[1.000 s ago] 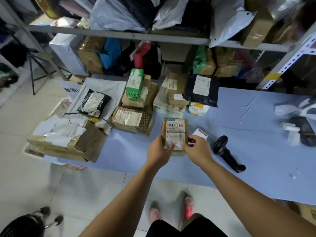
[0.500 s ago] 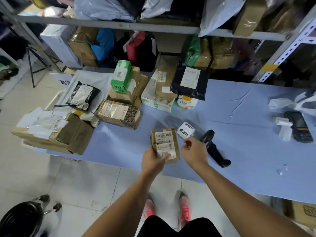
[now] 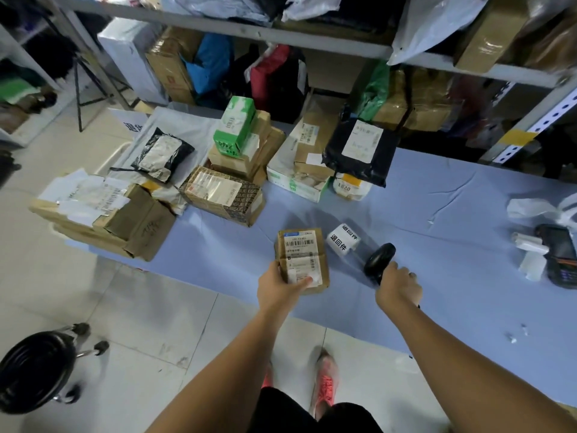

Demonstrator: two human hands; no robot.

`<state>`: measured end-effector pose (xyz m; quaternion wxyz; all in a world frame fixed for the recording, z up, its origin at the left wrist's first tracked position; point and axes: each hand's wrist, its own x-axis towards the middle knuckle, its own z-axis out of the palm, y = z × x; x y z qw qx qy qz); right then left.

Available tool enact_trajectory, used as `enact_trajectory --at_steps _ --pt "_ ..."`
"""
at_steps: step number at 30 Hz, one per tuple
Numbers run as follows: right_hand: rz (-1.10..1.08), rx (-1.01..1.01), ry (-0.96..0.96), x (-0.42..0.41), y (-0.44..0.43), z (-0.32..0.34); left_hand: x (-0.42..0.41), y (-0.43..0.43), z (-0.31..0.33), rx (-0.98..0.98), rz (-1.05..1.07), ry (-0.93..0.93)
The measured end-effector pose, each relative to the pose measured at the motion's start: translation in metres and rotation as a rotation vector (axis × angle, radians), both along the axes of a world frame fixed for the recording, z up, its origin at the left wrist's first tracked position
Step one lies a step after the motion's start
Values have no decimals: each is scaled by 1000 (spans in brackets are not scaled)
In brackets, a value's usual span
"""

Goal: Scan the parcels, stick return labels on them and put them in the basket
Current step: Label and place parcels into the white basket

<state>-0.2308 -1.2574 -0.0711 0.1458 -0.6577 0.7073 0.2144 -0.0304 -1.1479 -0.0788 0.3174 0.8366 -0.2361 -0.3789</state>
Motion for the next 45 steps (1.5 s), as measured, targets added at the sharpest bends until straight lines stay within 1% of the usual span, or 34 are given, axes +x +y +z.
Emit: enact_trajectory --at_steps 3,6,8,10,12,13,15,18,22,29,35,45 --pt "78 51 7 -6 -6 2 -1 3 -1 -28 8 7" --pt "49 39 -125 -3 -5 14 -2 4 0 -28 21 31" --pt "-30 -13 -315 8 -1 29 -3 3 1 -38 38 54" --pt "-154 -43 -582 25 5 46 -4 3 3 -42 59 68" --pt "-283 0 -841 42 14 66 -5 3 3 -41 69 75" --pt "-325 42 -925 48 18 76 -5 3 3 -41 75 82" --pt "-355 132 -1012 57 26 92 -4 2 3 -43 83 95" --pt "-362 172 -1033 63 37 109 -4 2 2 -57 79 99" --pt "-394 139 -1006 67 50 126 -2 3 -1 -78 49 93" --pt "-400 125 -1029 74 61 146 0 2 -1 -45 38 89" --pt "-425 135 -1039 73 67 154 1 1 -2 -42 7 50" --pt "-417 155 -1061 57 63 154 0 0 -4 -38 16 71"
